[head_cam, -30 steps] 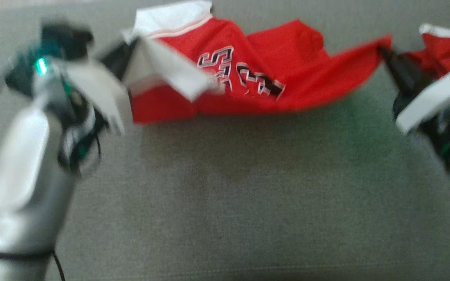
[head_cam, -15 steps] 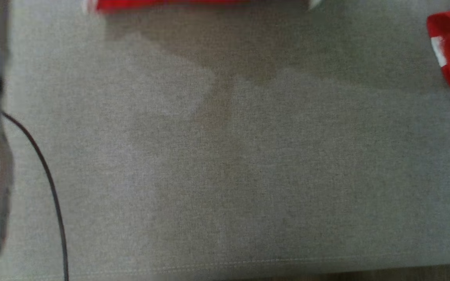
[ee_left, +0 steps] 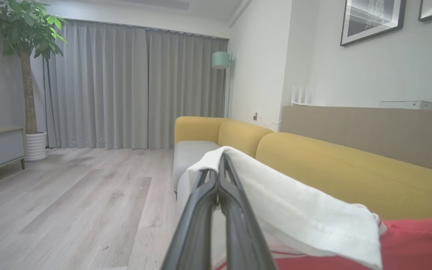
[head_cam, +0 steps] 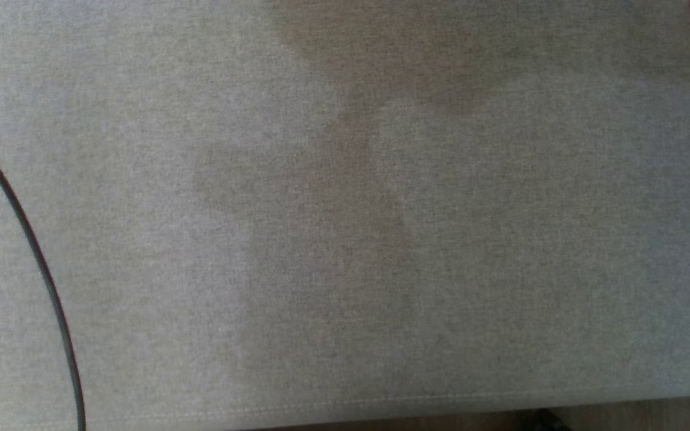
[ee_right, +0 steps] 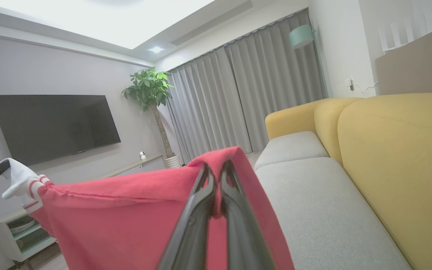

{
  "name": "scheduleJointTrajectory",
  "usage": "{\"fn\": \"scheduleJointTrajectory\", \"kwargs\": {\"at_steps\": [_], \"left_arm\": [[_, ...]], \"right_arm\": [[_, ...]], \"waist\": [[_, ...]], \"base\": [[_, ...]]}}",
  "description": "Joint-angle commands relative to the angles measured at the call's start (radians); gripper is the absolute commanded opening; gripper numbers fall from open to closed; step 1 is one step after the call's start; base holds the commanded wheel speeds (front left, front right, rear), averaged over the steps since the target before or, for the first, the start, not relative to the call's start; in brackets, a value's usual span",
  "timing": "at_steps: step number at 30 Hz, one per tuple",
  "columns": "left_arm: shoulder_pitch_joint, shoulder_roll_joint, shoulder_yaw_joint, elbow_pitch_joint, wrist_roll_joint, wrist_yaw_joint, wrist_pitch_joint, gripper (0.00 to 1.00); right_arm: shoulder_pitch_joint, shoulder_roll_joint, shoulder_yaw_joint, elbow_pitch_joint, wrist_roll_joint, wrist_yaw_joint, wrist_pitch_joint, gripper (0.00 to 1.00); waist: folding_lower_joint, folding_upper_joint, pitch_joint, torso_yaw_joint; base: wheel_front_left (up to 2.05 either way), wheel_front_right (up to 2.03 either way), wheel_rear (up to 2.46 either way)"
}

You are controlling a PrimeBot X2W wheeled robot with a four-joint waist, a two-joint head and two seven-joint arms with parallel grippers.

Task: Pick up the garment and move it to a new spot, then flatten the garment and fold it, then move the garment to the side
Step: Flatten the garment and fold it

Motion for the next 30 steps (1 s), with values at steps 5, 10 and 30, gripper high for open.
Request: {"fn": "scheduleJointTrajectory", "kwargs": {"at_steps": [5, 10, 30], "left_arm": [[-0.013, 0.041, -0.029, 0.046, -0.021, -0.023, -0.034, 0.0], [0.103, 0.034, -0.11, 0.07, -0.107, -0.028, 0.008, 0.0], [0.819, 0.555, -0.644, -0.615, -0.772, -0.029, 0.798, 0.0]], "right_arm": [[0.037, -0.041, 0.058, -0.039, 0.048, 0.007, -0.012, 0.0], [0.181, -0.08, 0.154, -0.067, 0.116, 0.007, 0.012, 0.0], [0.696, -0.258, 0.505, -0.239, 0.413, 0.007, 0.567, 0.0]], "waist": [[-0.0003, 0.0001, -0.015, 0.014], [-0.0003, 0.0001, -0.078, 0.031], [-0.0003, 0.0001, -0.448, 0.007]], "base": [[0.0, 0.0, 0.0], [0.0, 0.0, 0.0], [0.0, 0.0, 0.0]]}}
